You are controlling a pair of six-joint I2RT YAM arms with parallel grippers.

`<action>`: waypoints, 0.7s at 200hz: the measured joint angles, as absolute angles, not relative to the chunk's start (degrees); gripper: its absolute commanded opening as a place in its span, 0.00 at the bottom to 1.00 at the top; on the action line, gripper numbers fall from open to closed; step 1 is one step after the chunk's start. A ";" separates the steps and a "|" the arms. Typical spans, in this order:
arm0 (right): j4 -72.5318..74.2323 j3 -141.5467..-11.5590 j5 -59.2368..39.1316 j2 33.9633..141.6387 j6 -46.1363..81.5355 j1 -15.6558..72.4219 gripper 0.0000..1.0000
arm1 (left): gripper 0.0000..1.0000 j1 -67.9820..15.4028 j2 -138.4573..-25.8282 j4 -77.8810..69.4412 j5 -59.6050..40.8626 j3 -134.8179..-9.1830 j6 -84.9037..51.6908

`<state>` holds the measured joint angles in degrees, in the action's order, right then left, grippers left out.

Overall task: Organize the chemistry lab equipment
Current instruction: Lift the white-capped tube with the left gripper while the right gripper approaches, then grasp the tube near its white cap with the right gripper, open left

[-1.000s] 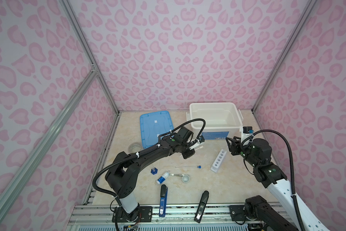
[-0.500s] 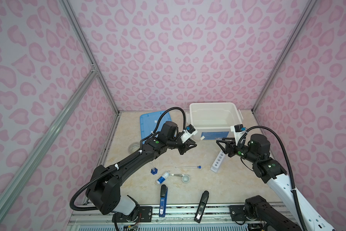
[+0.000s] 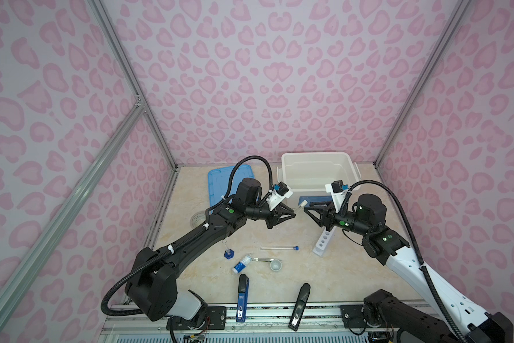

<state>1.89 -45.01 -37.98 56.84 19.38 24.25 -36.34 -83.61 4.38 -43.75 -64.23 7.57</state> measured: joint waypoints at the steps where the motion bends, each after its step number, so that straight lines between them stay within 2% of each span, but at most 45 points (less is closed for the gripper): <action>1: 1.93 -45.01 -37.98 56.90 19.40 24.29 0.44 | 0.20 -36.34 -83.57 4.38 -43.75 -64.20 7.57; 46: 7.62 -44.86 -38.11 59.11 21.32 25.54 0.40 | 0.20 -36.34 -83.33 4.43 -44.21 -64.18 7.60; 140: 16.32 -43.86 -39.16 62.96 24.88 28.14 0.21 | 0.20 -36.34 -82.85 4.69 -44.56 -64.18 7.66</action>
<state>16.32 -43.86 -39.16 62.96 24.88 28.14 -36.34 -82.85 4.69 -44.56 -64.18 7.66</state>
